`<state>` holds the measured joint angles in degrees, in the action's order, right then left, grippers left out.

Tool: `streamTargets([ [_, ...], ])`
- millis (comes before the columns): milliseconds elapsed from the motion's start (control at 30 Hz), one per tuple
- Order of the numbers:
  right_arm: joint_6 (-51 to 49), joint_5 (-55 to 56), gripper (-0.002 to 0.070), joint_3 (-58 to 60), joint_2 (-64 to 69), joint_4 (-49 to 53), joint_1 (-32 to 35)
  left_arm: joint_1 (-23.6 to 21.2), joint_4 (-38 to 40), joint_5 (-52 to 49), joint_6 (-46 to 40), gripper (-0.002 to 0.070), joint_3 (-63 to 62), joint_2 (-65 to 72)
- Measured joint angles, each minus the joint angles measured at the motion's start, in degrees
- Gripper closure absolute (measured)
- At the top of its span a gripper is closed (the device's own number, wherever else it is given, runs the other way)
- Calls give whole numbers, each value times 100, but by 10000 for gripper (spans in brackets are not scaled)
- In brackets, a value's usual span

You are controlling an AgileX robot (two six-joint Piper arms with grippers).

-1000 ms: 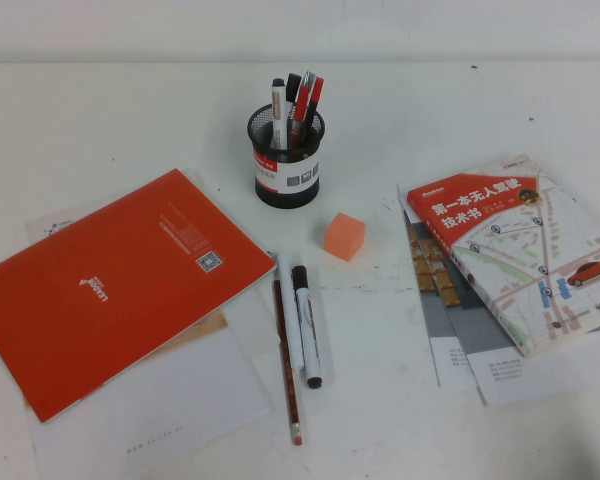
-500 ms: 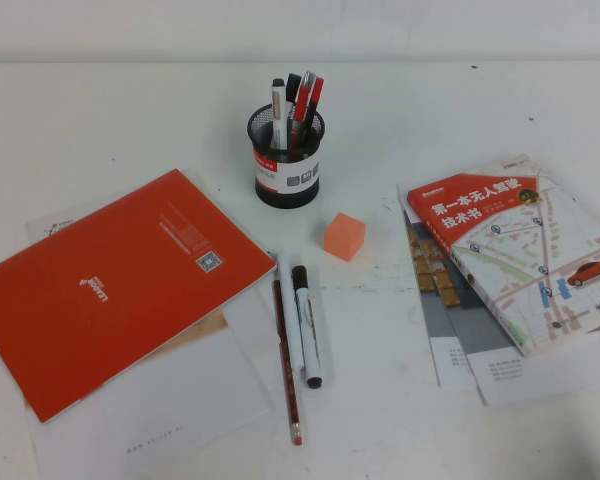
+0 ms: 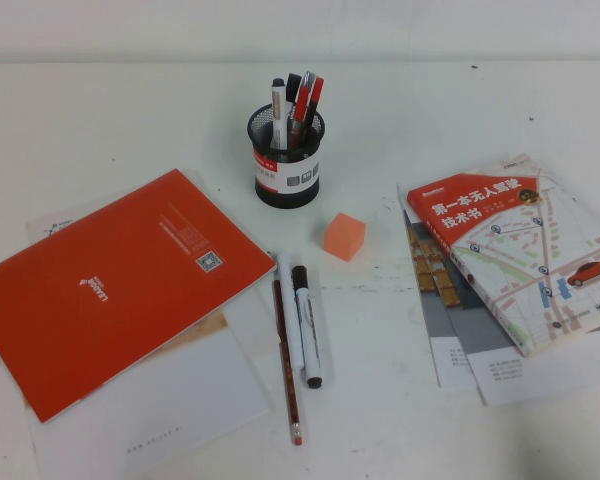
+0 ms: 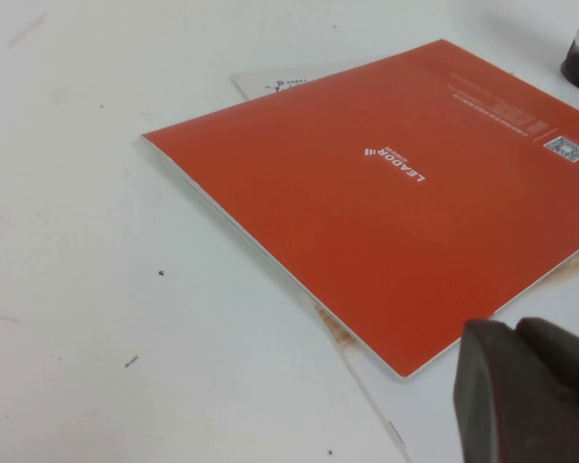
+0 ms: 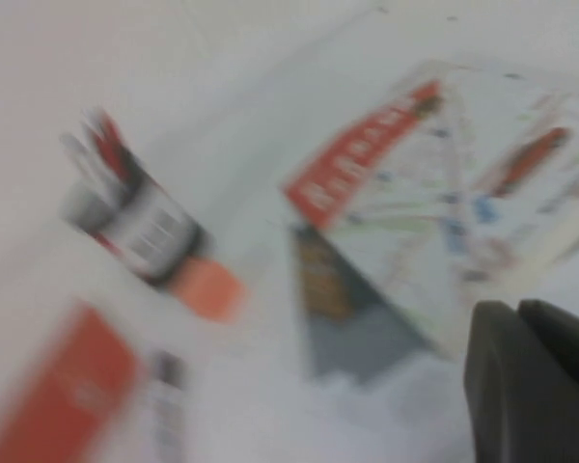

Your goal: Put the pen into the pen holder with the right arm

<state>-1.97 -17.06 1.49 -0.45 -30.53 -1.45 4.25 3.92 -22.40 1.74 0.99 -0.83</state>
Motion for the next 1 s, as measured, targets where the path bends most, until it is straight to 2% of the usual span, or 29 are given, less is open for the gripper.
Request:
streamTargets([
  [133, 0, 321, 695, 0, 0, -2123, 0, 0, 0, 0, 0, 678, 0, 0],
  [200, 0, 372, 695, 0, 0, -2653, 0, 0, 0, 0, 0, 677, 0, 0],
  [533, 0, 296, 695, 0, 0, -2767, 0, 0, 0, 0, 0, 678, 0, 0],
  [733, 0, -681, 695, -363, 409, -1921, 0, 0, 0, 0, 0, 678, 0, 0],
  [1000, 197, -3305, 695, -3089, 2795, 111, 0, 0, 0, 0, 0, 678, 0, 0],
])
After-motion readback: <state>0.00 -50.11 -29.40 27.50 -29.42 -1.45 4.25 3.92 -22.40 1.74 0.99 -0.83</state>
